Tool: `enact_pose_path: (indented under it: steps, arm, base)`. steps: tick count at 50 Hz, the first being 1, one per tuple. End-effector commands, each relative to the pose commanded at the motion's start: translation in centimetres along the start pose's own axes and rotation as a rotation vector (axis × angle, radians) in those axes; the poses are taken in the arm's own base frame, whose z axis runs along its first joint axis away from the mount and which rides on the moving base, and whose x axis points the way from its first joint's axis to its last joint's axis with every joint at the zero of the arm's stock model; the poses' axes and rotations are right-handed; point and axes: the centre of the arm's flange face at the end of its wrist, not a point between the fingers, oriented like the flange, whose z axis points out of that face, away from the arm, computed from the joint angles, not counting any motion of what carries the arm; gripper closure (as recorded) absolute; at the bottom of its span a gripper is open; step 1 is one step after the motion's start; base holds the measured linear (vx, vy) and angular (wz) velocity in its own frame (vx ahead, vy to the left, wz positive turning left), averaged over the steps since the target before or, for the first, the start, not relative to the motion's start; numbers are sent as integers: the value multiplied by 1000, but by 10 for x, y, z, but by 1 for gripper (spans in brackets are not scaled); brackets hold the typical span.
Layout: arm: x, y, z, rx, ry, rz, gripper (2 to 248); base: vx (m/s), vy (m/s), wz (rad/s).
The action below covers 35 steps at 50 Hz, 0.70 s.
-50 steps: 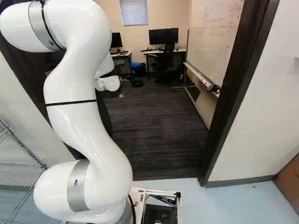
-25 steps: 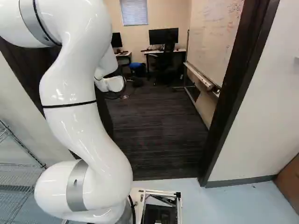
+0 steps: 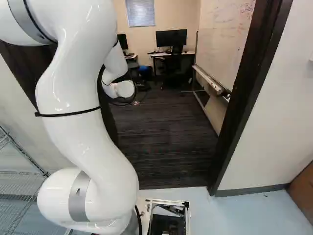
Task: Open the door and move inside
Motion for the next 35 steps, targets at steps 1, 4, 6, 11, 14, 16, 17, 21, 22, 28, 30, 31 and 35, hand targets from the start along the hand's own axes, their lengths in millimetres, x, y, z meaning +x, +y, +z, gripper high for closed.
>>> enact_pose_path:
  steps: [1,4,6,11,14,16,17,21,22,28,30,31,35]
  arm:
    - [0,1,-1,0,-1,-2,3]
    - [-2,4,-5,0,-3,-7,3]
    - [-2,6,-8,0,-5,-11,3]
    - [-4,11,-14,0,-8,-20,3]
    - [-6,14,-18,0,-11,-25,3]
    - [-6,16,-21,0,-12,-29,3]
    - [-7,17,-22,0,-13,-30,3]
    - [-9,21,-27,-1,-16,-37,3]
    - [-9,22,-28,-1,-17,-39,3]
    - [-12,28,-36,-2,-22,-49,3]
    - [-12,30,-39,-2,-23,-53,3]
    - [-13,31,-40,-2,-24,-54,3]
    - [-15,36,-45,-7,-27,-57,3]
  base:
    - [0,0,0]
    - [0,0,0]
    - [0,0,0]
    - [0,0,0]
    - [0,0,0]
    - [0,0,0]
    - [0,0,0]
    - [0,0,0]
    - [0,0,0]
    - [0,0,0]
    - [0,0,0]
    - [0,0,0]
    - [0,0,0]
